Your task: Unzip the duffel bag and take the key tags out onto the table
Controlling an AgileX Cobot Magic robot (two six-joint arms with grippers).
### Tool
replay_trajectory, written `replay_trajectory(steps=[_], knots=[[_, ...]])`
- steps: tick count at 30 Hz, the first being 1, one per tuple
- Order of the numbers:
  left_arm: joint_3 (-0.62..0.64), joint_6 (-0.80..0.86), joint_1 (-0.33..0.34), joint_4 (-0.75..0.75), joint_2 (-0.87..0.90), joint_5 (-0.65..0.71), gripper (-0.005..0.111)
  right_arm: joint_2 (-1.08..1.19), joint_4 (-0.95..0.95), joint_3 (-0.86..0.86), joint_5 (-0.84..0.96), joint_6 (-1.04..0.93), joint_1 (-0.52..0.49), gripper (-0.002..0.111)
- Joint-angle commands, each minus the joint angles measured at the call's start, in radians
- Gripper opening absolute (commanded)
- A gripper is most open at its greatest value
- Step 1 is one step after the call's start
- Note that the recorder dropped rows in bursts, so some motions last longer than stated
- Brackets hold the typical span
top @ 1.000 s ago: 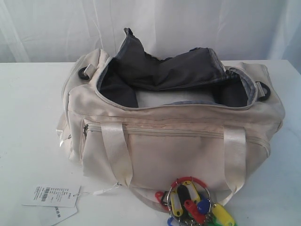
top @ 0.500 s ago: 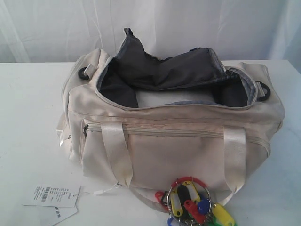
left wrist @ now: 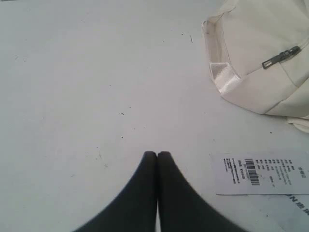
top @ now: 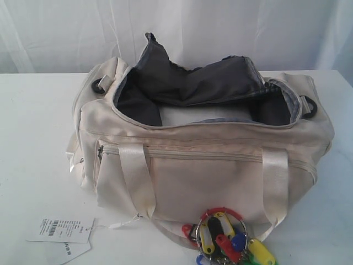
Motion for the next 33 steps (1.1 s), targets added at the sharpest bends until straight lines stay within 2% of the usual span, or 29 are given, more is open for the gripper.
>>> replay_trajectory(steps=[1,33], knots=[[0.003,-0.001,0.001,-0.006,-0.004,0.0,0.0,-0.007,-0.002,0.003,-0.01,0.0,0.004,0.0],[0.003,-0.001,0.001,-0.006,-0.004,0.0,0.0,-0.007,-0.002,0.003,0.009,0.0,0.003,0.0]])
